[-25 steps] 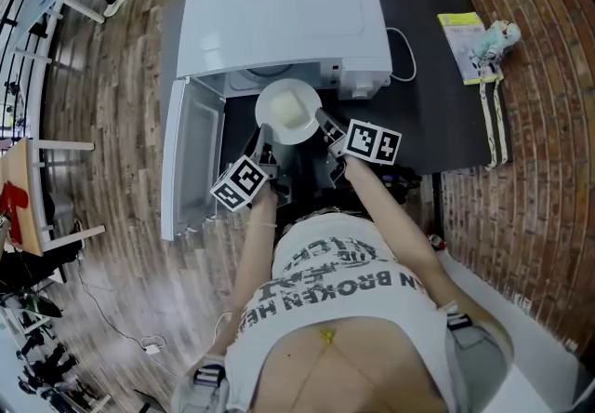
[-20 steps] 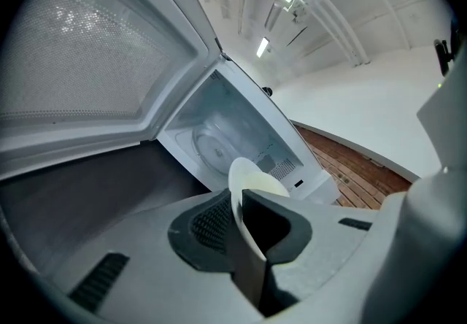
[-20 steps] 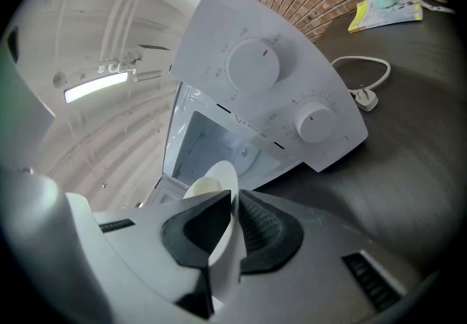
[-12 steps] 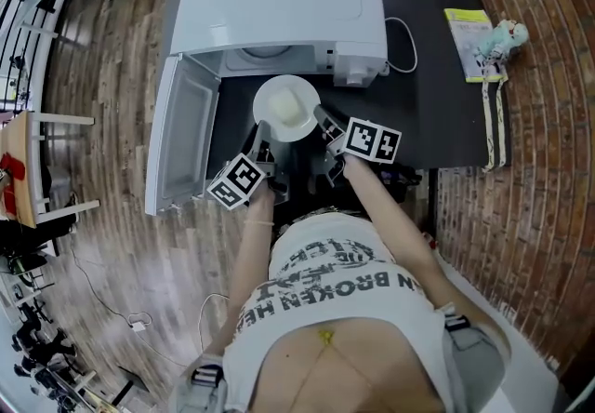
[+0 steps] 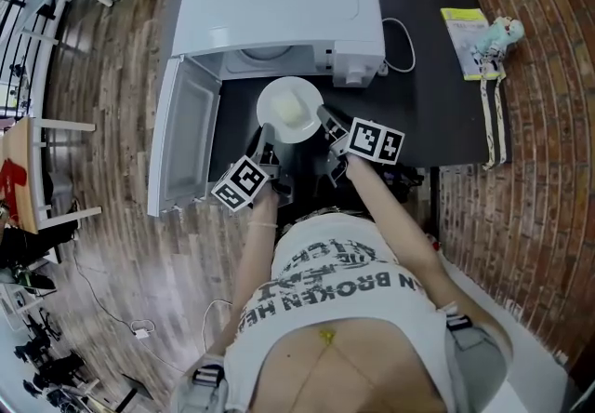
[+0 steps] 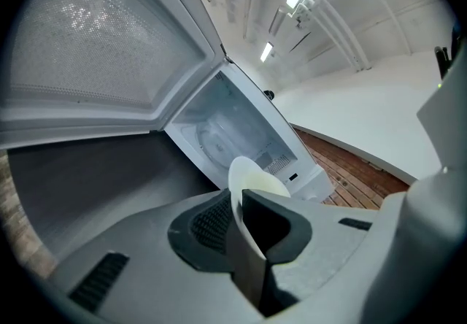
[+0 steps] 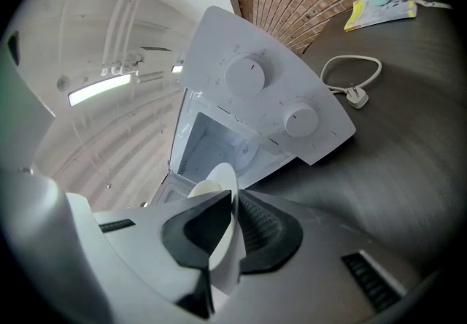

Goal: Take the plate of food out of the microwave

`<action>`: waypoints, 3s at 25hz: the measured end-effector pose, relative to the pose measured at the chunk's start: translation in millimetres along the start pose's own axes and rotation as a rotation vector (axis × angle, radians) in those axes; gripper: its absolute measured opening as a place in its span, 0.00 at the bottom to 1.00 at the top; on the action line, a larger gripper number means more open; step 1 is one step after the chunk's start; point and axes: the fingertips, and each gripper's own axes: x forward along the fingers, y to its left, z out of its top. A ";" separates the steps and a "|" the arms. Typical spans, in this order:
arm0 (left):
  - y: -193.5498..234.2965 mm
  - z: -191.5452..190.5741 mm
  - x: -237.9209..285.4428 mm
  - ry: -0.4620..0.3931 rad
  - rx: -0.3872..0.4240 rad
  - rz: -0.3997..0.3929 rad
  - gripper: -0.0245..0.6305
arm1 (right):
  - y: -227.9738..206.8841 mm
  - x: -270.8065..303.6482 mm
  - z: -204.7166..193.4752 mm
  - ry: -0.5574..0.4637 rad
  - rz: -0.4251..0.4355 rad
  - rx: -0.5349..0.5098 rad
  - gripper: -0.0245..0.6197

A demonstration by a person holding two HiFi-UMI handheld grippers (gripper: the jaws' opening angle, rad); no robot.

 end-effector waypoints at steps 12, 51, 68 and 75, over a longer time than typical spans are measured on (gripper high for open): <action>35.5 31.4 -28.6 0.035 -0.011 -0.018 0.12 | 34.6 24.1 -35.9 -0.027 -0.023 0.004 0.08; 43.2 0.1 -57.9 0.154 0.001 -0.080 0.12 | 26.3 -18.2 -84.3 -0.107 -0.099 0.072 0.08; 43.9 -12.3 -66.0 0.114 -0.029 -0.046 0.12 | 18.9 -21.9 -87.0 -0.045 -0.053 0.075 0.08; 46.7 -13.4 -68.4 0.114 -0.031 -0.036 0.12 | 19.1 -20.3 -89.5 -0.023 -0.053 0.066 0.08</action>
